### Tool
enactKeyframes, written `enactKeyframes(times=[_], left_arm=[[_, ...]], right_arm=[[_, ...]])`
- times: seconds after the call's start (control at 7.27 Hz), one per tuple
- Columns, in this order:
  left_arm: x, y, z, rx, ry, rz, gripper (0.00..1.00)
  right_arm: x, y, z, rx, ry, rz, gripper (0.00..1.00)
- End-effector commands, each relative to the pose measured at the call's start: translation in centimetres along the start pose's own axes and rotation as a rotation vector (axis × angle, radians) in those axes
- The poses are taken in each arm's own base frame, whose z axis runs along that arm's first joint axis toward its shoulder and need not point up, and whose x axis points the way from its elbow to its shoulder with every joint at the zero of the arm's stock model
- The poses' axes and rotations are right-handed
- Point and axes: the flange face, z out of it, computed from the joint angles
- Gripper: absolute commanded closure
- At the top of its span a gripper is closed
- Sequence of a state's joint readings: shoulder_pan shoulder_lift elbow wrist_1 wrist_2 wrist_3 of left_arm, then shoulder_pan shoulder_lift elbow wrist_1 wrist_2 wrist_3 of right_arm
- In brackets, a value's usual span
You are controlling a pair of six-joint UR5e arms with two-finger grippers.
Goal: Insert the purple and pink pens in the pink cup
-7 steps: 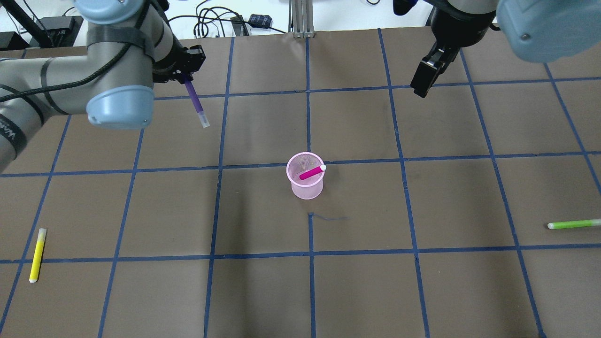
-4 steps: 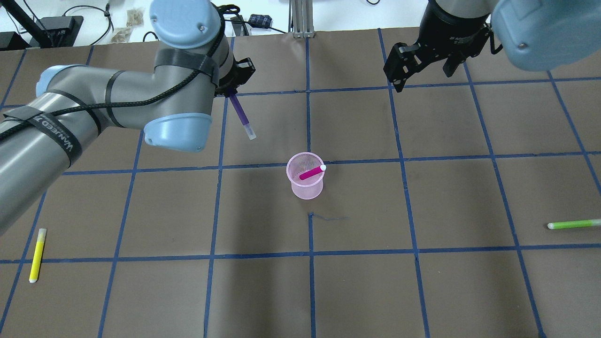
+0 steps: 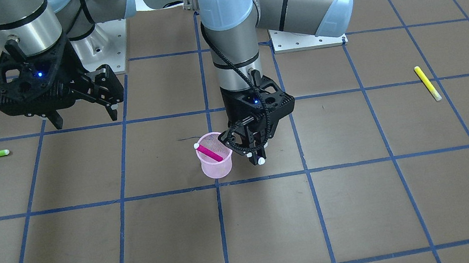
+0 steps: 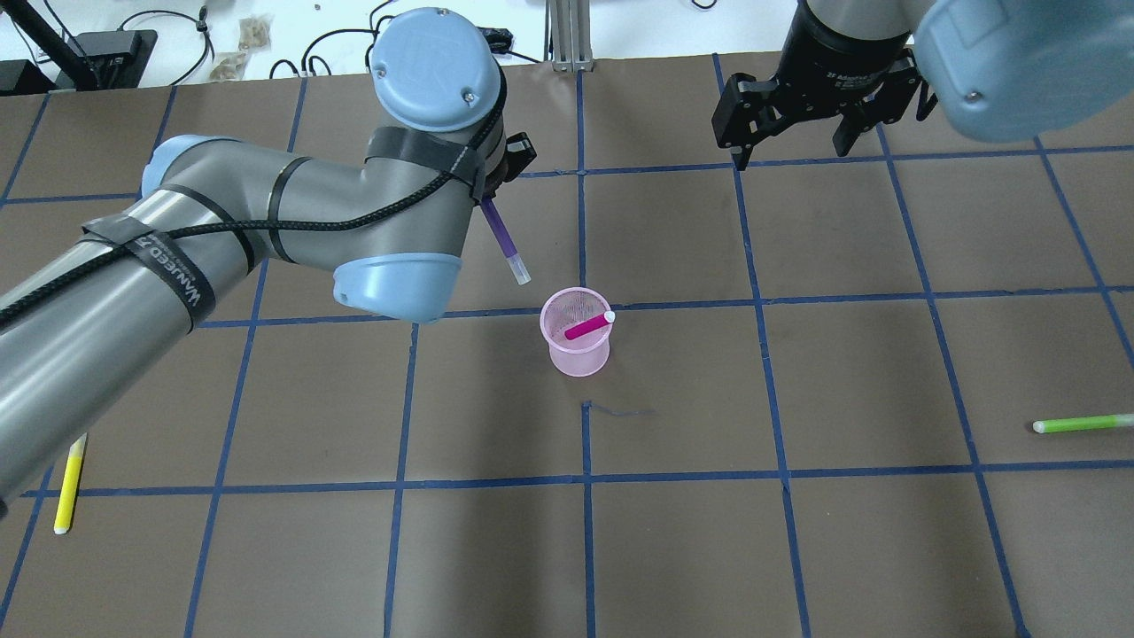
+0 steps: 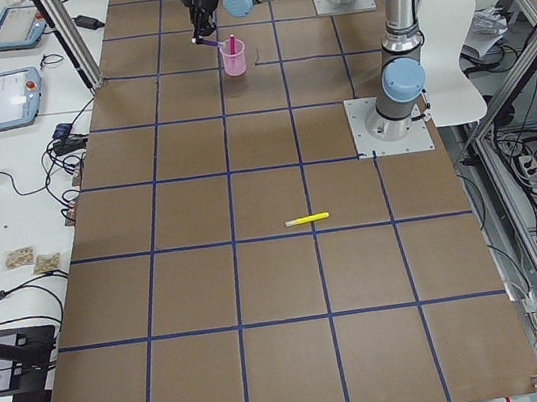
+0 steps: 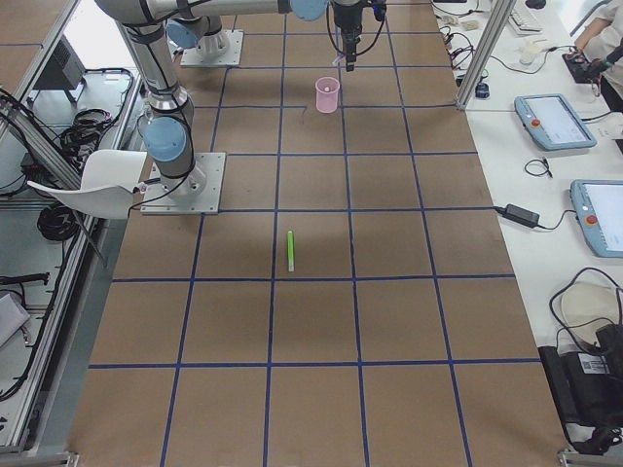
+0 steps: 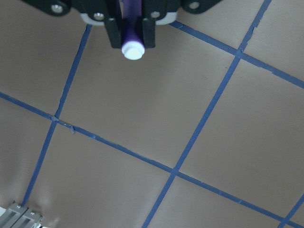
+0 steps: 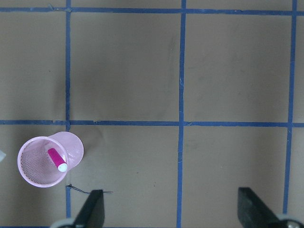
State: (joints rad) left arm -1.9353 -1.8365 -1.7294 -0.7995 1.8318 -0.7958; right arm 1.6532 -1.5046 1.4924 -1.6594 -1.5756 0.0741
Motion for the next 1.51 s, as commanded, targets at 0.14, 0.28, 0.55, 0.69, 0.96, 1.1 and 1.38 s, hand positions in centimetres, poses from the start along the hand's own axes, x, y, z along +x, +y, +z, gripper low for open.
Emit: enactKeyframes(times=[0.14,0.28,0.55,0.69,0.96,1.1,1.38], left_arm=[[2.1,3.6,1.5,0.029,0.019,-0.023,1.0],[2.1,4.7,2.3,0.034,0.002,-0.009,1.0],[2.2,5.9,2.8,0.021,-0.003,0.009,1.0],[2.3,6.1,2.7,0.019,0.0,0.016,1.0],[2.7,7.1,2.7,0.013,-0.001,0.033,1.0],[2.5,7.7,3.3,0.001,-0.011,0.042,1.0],[2.0,8.3,3.8,-0.009,-0.023,0.055,0.77]], right_arm=[[0.0,0.0,0.2,-0.005,-0.009,0.018,0.0],[0.0,0.0,0.2,-0.006,-0.009,0.016,0.0],[0.0,0.0,0.2,-0.005,-0.009,0.002,0.0],[0.0,0.1,0.2,-0.006,-0.009,-0.001,0.0],[0.0,0.1,0.2,-0.005,-0.009,-0.001,0.0],[0.0,0.1,0.2,-0.005,-0.01,-0.001,0.0],[0.0,0.1,0.1,-0.003,-0.011,-0.001,0.0]])
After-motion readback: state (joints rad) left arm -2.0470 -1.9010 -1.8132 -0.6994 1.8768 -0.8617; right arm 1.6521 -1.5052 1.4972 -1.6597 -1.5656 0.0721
